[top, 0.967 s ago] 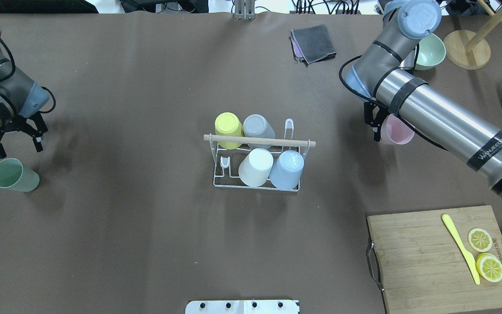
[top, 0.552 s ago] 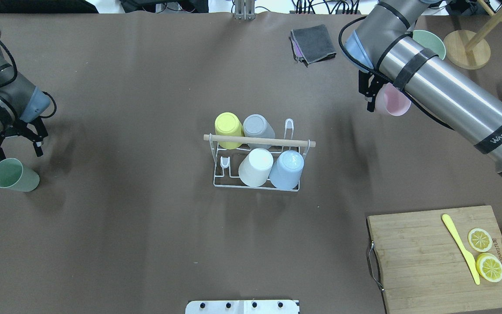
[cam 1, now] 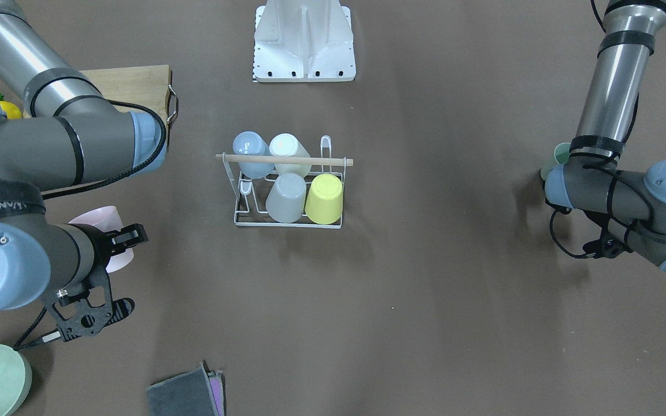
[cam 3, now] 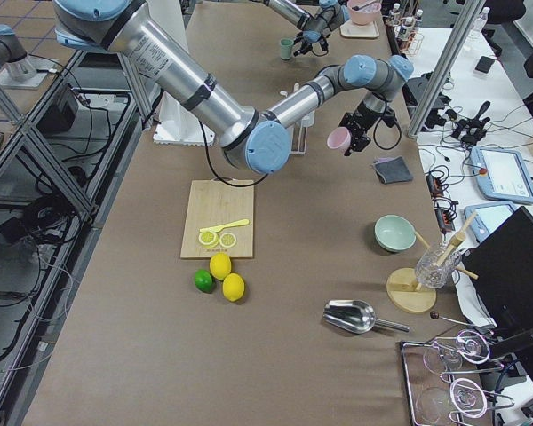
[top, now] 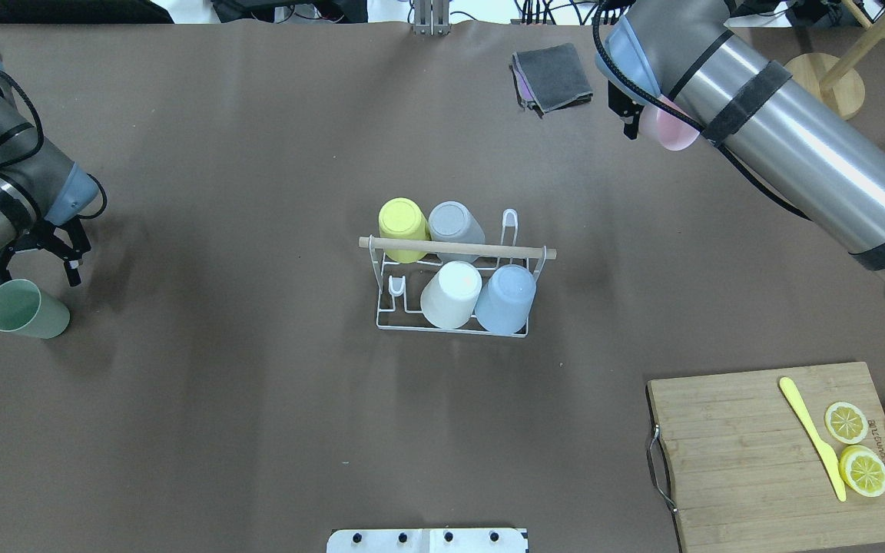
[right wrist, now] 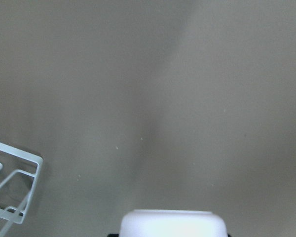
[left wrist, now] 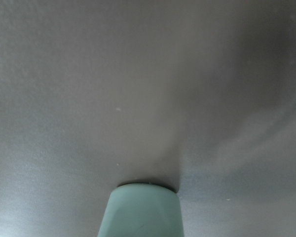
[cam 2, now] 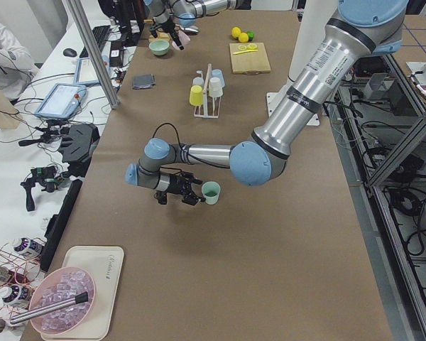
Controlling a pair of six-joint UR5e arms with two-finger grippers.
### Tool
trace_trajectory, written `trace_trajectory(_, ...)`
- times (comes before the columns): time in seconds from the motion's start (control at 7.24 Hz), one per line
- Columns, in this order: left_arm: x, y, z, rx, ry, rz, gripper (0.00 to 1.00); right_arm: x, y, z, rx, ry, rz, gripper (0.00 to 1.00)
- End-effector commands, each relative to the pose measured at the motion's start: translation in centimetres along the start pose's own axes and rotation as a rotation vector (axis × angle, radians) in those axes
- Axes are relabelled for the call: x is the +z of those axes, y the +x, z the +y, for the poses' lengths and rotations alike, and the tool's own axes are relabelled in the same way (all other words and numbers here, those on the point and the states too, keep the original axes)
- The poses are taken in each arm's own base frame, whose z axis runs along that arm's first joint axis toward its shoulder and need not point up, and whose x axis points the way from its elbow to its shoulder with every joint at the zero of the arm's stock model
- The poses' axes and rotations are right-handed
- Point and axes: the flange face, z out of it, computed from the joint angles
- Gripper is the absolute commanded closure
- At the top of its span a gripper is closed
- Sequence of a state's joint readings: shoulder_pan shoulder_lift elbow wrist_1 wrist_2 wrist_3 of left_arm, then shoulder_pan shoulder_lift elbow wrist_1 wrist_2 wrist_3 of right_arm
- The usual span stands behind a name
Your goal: Place cup on cup holder
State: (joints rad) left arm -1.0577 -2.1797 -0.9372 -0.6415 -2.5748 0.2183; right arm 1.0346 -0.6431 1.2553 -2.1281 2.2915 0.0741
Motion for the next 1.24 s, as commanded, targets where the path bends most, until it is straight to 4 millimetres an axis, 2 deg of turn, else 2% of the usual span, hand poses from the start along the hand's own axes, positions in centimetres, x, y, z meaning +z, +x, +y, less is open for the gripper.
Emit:
trace_trajectory(0.0, 0.3, -0.2, 0.0, 0.004, -0.005, -0.003, 0.03, -3.0, -4.5, 2.4, -0.049, 0.174, -0.008, 1.0)
trace_trajectory(0.14, 0.4, -0.4, -0.1, 0.002, -0.007, -0.003, 0.03, -4.7, -6.3, 3.6, -0.08, 0.237, 0.003, 1.0)
trace_trajectory(0.28, 0.5, -0.3, -0.1, 0.002, -0.008, -0.005, 0.03, -4.3, -7.8, 5.2, -0.148, 0.334, -0.009, 1.0)
trace_trajectory(0.55, 0.4, -0.4, 0.5, 0.016, -0.021, -0.027, 0.03, -3.1, -8.2, 10.1, -0.244, 0.542, -0.019, 1.0)
trace_trajectory(0.69, 0.6, -0.4, 1.0, 0.023, -0.036, -0.025, 0.03, -3.6, -8.5, 11.6, -0.321, 0.66, -0.027, 1.0)
trace_trajectory(0.83, 1.2, -0.9, 1.1, 0.019, -0.042, -0.027, 0.03, -3.8, -9.3, 11.8, -0.377, 0.741, -0.03, 1.0)
trace_trajectory(0.97, 1.8, -1.2, 1.2, 0.022, -0.044, -0.03, 0.03, -3.4, -11.1, 11.8, -0.432, 0.851, -0.013, 1.0)
trace_trajectory(1.1, 2.6, -1.6, 1.3, 0.023, -0.05, -0.036, 0.03, -2.4, -12.3, 11.8, -0.477, 0.936, -0.03, 1.0)
